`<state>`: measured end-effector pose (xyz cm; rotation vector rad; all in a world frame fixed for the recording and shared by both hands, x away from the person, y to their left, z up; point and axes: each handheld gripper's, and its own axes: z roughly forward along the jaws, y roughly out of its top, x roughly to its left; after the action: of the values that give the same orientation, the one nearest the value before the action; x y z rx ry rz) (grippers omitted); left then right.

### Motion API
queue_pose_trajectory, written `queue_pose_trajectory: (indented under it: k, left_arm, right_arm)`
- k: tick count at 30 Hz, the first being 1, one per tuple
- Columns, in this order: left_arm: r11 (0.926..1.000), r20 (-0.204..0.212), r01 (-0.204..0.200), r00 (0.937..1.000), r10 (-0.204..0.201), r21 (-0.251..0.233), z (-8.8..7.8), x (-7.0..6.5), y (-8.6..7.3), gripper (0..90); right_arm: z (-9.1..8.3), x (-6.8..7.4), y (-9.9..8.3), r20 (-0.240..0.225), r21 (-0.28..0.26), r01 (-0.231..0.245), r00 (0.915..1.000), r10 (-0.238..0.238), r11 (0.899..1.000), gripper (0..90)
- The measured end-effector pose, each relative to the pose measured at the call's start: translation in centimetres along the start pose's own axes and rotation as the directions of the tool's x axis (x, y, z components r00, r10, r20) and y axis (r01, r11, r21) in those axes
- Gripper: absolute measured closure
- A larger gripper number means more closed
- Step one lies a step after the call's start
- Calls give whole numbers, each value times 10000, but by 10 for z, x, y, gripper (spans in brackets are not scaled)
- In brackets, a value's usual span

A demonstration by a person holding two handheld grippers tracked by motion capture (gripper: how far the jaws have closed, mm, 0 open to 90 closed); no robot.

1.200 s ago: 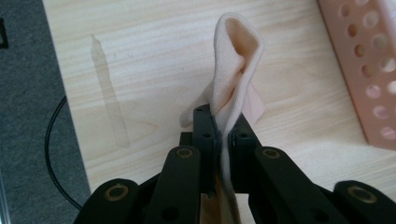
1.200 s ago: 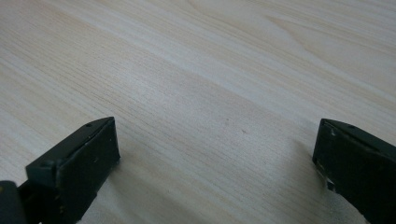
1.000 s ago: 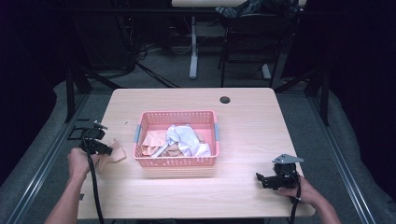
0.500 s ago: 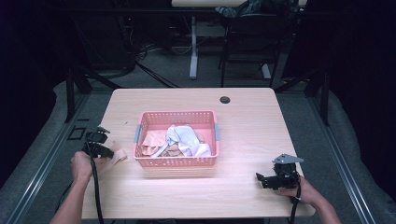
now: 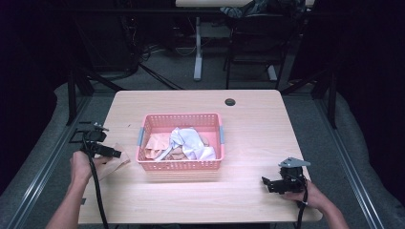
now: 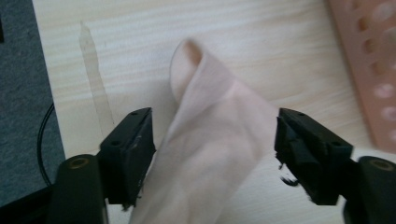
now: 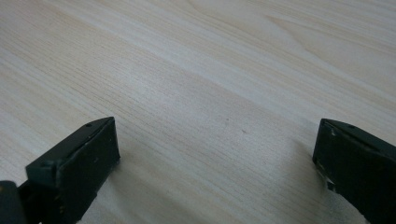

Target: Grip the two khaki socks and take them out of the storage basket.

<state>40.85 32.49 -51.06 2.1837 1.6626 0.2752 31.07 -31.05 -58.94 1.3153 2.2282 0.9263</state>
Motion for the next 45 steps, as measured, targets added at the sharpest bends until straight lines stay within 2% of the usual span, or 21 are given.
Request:
queue_pose_trajectory:
  k: [3, 8, 12, 16, 19, 22, 27, 29, 32, 34, 36, 38, 40, 41, 42, 43, 44, 45]
  left_arm:
    - [9990, -56, -233, 9997, 231, -388, -15, -7, 8, 191]
    - [9921, 19, -916, 9957, 921, -857, -38, -31, 25, 147]
    - [9877, -48, -1421, 9898, 1421, -657, -42, -50, 37, 56]
    - [9807, 69, -1844, 9827, 1852, -654, -41, -66, 47, 25]
    - [9724, 308, -2251, 9734, 2272, -610, -37, -80, 54, 6]
    - [9630, 964, -2645, 9584, 2685, -521, -28, -92, 60, 6]
    - [9475, 1028, -3185, 9420, 3196, -273, -11, -111, 66, 6]
    - [9440, 1152, -3296, 9372, 3293, -163, -5, -117, 68, 23]
    - [9308, 1252, -3653, 9241, 3610, 129, 5, -126, 71, 84]
    - [9266, 1396, -3754, 9190, 3688, 231, 11, -129, 73, 140]
    - [9231, 1347, -3820, 9178, 3734, 440, 17, -134, 74, 180]
    - [9166, 1385, -3955, 9125, 3848, 590, 23, -136, 75, 274]
    - [9153, 1267, -3945, 9150, 3831, 813, 29, -138, 75, 289]
    - [9093, 1208, -4040, 9120, 3919, 999, 32, -139, 75, 310]
    - [9114, 1201, -3978, 9149, 3855, 1050, 35, -140, 74, 341]
    - [9105, 1220, -3979, 9150, 3847, 1131, 37, -141, 74, 344]
    - [9029, 1160, -4096, 9107, 3964, 1304, 41, -143, 75, 359]
    - [9018, 1042, -4088, 9118, 3972, 1402, 44, -144, 75, 379]
  right_arm:
    - [0, 0, 0, 1, -2, -7, 10000, 7, 10000, 0]
    - [0, 0, 0, 2, -9, -5, 10000, 5, 10000, 0]
    - [0, 0, 0, 0, -3, 1, 10000, -1, 10000, 0]
    - [0, 0, 0, 2, -6, -6, 10000, 6, 10000, 0]
    - [0, 0, 0, -3, -6, -4, 10000, 4, 10000, 0]
    - [0, 0, 0, 0, -6, -3, 10000, 3, 10000, 0]
    - [0, 0, 0, -2, -3, -3, 10000, 3, 10000, 0]
    - [0, 0, 0, -2, -4, -3, 10000, 3, 10000, 0]
    - [0, 0, 0, -2, -7, -1, 10000, 1, 10000, 0]
    - [0, 0, 0, -1, -6, -1, 10000, 1, 10000, 0]
    - [0, 0, 0, -5, -5, -1, 10000, 1, 10000, 0]
    - [0, 0, 0, -2, -6, 1, 10000, -1, 10000, 0]
    - [0, 0, 0, -1, -2, -1, 10000, 1, 10000, 0]
    - [0, 0, 0, -1, -7, -1, 10000, 1, 10000, 0]
    - [0, 0, 0, 2, -5, 1, 10000, -1, 10000, 0]
    - [0, 0, 0, -1, -2, 3, 10000, -3, 10000, 0]
    - [0, 0, 0, -1, -4, 4, 10000, -4, 10000, 0]
    - [0, 0, 0, -2, -4, -1, 10000, 1, 10000, 0]
